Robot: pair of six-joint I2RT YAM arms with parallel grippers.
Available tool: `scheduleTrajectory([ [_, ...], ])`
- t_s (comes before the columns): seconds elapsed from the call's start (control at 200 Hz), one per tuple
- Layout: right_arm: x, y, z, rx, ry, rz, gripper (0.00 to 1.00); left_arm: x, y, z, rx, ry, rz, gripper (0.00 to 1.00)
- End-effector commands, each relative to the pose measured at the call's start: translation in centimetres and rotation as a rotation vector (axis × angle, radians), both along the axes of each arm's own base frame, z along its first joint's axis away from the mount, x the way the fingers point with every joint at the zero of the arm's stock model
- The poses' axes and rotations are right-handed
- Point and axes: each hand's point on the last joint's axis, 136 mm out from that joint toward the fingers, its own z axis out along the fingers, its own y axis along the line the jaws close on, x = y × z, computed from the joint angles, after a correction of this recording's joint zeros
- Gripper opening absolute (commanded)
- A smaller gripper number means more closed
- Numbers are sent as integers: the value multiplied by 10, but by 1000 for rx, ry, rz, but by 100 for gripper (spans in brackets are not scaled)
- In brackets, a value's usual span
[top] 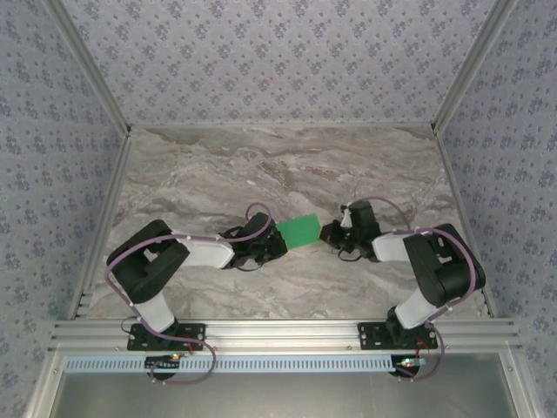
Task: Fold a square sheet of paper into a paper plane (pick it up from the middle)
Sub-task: First fold in half a square sheet of paper at the center of the table.
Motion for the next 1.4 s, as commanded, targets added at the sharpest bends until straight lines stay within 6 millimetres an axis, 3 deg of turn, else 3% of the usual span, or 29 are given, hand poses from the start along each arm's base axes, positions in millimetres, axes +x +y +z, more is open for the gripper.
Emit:
scheduleTrajectory([
  [0.0,-10,-38,-8,-125,39,-45,0,-30,58,-55,233,148,39,0],
  [0.135,-7,-34,22,-141,-26,-38,0,-20,54,-47,235,109,-11,0],
  [0.265,-12,-3,40,-126,-75,15,0,-10,53,-38,240,62,-71,0],
  [0.44,-18,54,40,-101,-88,116,0,1,46,-21,226,-15,-162,0],
  [0.61,-12,79,26,-78,-66,143,0,6,32,-5,169,-59,-198,0],
  [0.794,-11,79,7,-84,-22,132,0,9,21,12,93,-69,-183,0],
  [1.079,-26,67,-19,-121,46,111,0,19,-2,36,-52,-96,-88,0],
  [1.399,-33,64,-30,-135,74,105,0,33,-6,14,-57,-89,39,0],
])
